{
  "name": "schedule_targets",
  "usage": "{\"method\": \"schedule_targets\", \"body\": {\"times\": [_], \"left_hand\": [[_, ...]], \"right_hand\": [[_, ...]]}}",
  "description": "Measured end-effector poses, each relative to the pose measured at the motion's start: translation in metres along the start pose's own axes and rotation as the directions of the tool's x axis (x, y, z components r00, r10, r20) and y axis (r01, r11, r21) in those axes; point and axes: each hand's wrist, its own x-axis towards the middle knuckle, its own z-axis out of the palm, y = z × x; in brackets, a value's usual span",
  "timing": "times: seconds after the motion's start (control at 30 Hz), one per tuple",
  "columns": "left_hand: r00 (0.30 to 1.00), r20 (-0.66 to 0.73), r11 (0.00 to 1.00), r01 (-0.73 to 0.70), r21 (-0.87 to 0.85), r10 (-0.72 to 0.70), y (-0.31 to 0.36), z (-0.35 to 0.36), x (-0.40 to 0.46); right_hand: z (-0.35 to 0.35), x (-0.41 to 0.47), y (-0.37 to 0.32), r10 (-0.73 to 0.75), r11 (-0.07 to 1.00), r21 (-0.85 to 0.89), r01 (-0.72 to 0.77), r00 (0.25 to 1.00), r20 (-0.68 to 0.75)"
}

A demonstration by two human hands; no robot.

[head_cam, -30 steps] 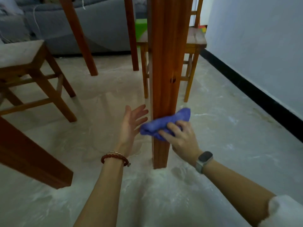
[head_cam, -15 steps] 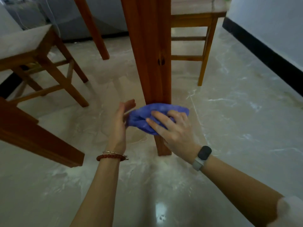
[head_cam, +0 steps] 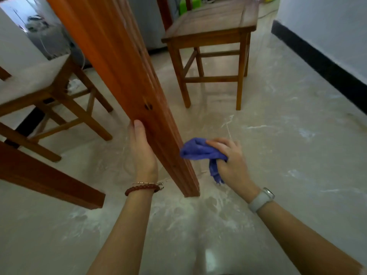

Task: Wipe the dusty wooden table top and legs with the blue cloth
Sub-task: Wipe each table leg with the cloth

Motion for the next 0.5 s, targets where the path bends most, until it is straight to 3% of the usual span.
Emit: {"method": "schedule_targets", "body": {"times": [0.1,0.2,0.3,0.37,0.43,0.5], "left_hand": [[0.996,-0.058,0.997,-0.076,-0.018,0.075,0.025,0.011,0.005],[0.977,-0.105,0.983,-0.185,0.014,0.185,0.053,0.014,0.016],[0.955,-0.141,0.966,-0.257,0.037,0.260,0.069,0.008,0.031],[0.955,-0.138,0.965,-0.259,0.035,0.261,0.071,0.004,0.036],[0.962,-0.129,0.971,-0.237,0.036,0.240,0.070,0.002,0.037],[0.973,-0.100,0.978,-0.206,0.024,0.207,0.068,0.001,0.035]], "right_hand": [[-0.016,0.046,-0.053,0.058,0.975,0.220,-0.032,0.992,-0.112],[-0.032,0.093,-0.120,0.007,0.934,0.353,0.056,0.985,-0.174],[-0.043,0.124,-0.179,-0.098,0.907,0.366,0.208,0.950,-0.297],[-0.035,0.125,-0.193,-0.254,0.915,0.228,0.332,0.915,-0.312],[-0.011,0.111,-0.166,-0.302,0.937,0.123,0.328,0.933,-0.195],[0.011,0.085,-0.109,-0.061,0.992,0.116,0.046,0.990,0.126]]}}
